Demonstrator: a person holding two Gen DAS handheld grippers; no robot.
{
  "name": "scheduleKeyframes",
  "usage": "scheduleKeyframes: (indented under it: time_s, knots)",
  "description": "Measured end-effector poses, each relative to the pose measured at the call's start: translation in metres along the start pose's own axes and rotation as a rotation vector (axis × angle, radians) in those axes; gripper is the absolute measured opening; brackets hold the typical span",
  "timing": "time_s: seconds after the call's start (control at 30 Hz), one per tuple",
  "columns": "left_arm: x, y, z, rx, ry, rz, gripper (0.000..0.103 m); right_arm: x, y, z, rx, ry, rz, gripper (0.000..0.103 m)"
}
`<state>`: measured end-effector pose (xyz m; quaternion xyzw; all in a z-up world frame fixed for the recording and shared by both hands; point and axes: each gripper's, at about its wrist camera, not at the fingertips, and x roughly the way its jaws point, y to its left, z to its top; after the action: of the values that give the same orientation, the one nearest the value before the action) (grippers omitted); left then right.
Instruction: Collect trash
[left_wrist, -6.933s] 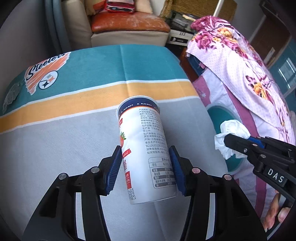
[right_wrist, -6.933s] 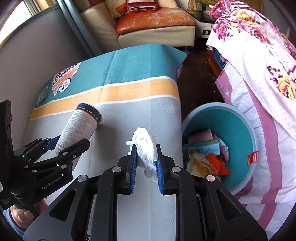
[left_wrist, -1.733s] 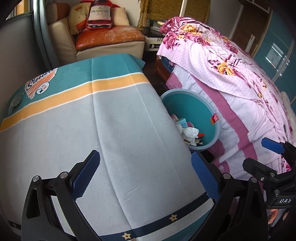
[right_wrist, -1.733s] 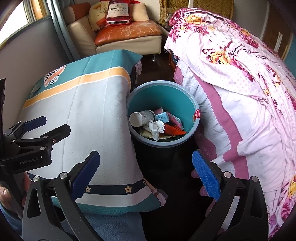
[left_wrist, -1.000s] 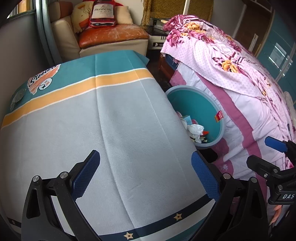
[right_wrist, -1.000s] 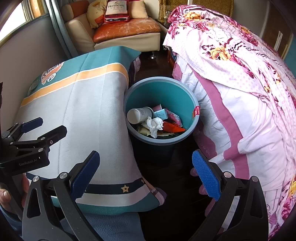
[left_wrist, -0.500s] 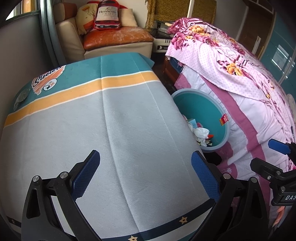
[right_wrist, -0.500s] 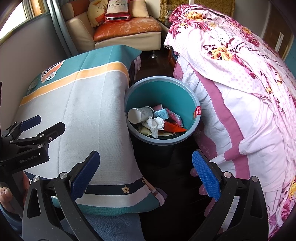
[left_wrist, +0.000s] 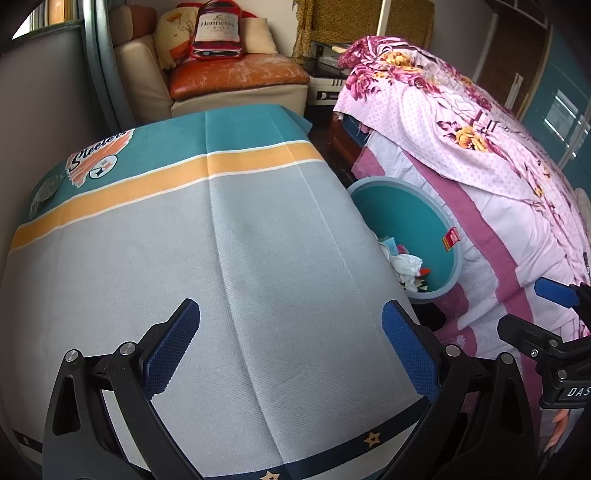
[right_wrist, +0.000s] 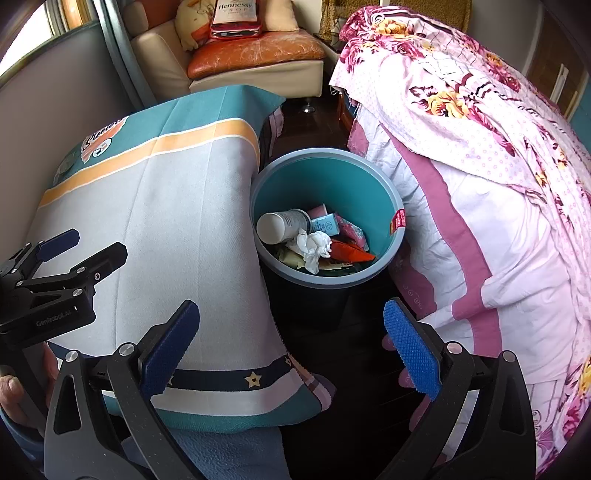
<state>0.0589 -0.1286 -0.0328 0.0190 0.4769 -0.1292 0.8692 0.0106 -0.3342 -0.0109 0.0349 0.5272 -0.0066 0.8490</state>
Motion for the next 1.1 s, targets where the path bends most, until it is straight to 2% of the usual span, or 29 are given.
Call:
scheduleKeyframes:
  time_s: [1.1]
  knots:
    - [0.012, 0.007, -0.002, 0.003, 0.013, 0.02, 0.099, 0.011, 0.003, -0.001, 0.007, 0.018, 0.003, 0.096]
